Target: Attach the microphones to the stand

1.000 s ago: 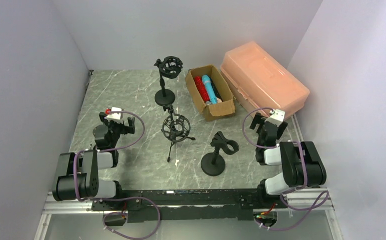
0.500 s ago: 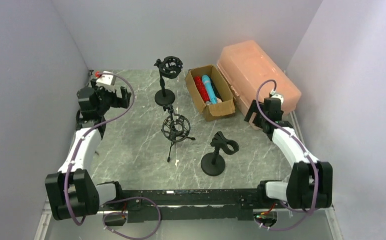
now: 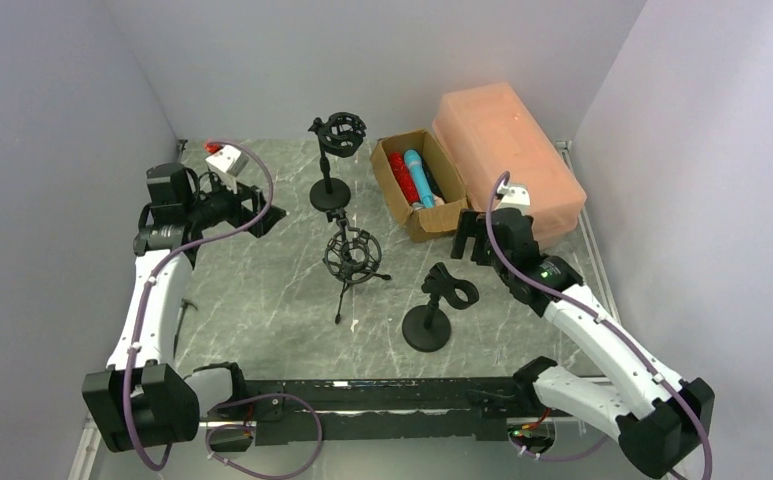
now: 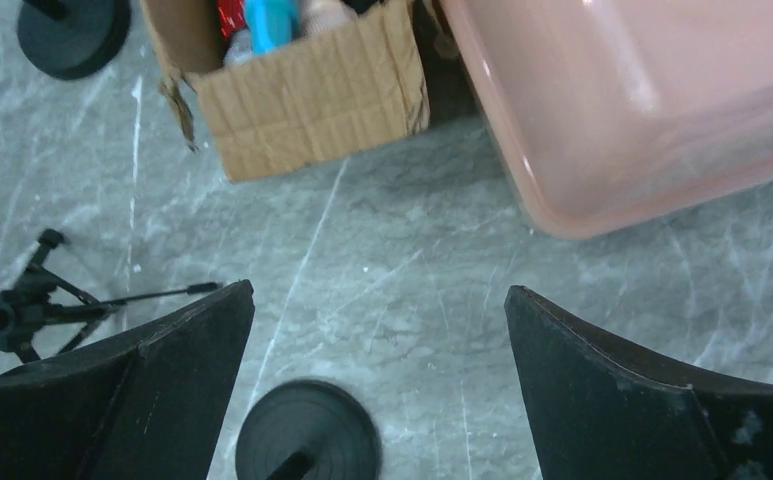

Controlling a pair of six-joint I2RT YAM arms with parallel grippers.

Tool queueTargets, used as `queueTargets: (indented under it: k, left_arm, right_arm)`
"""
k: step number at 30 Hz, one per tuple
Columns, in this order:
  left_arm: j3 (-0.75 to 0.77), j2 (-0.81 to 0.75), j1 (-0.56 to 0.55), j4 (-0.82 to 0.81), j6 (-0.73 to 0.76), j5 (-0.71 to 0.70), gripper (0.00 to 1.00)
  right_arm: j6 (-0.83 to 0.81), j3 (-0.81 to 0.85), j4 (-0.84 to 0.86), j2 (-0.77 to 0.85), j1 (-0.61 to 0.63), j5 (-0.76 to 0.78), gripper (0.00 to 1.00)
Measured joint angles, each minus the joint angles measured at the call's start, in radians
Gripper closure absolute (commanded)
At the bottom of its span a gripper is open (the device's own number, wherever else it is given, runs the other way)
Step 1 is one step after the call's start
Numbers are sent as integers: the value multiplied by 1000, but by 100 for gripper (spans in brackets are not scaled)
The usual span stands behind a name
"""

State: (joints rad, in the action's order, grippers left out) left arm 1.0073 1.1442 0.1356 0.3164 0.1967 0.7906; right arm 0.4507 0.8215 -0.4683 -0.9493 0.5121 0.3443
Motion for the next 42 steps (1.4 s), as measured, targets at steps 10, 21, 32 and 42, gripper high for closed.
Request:
queueTargets:
  k: [10, 21, 32, 42]
  left_arm:
    - [92, -5, -59, 149, 78, 137, 1]
    - [127, -8, -172, 320, 261, 255, 1]
    - [132, 19, -279, 340, 312, 280, 1]
    - [132, 113, -363, 345, 382, 332, 1]
  right_arm:
    - [-136, 399, 90, -381, -6, 34, 0]
    - [-114, 393, 158, -552, -250, -137, 20]
    - [-73, 275, 53, -354, -256, 120, 26]
    - [-85, 348, -24, -171, -10, 331, 20]
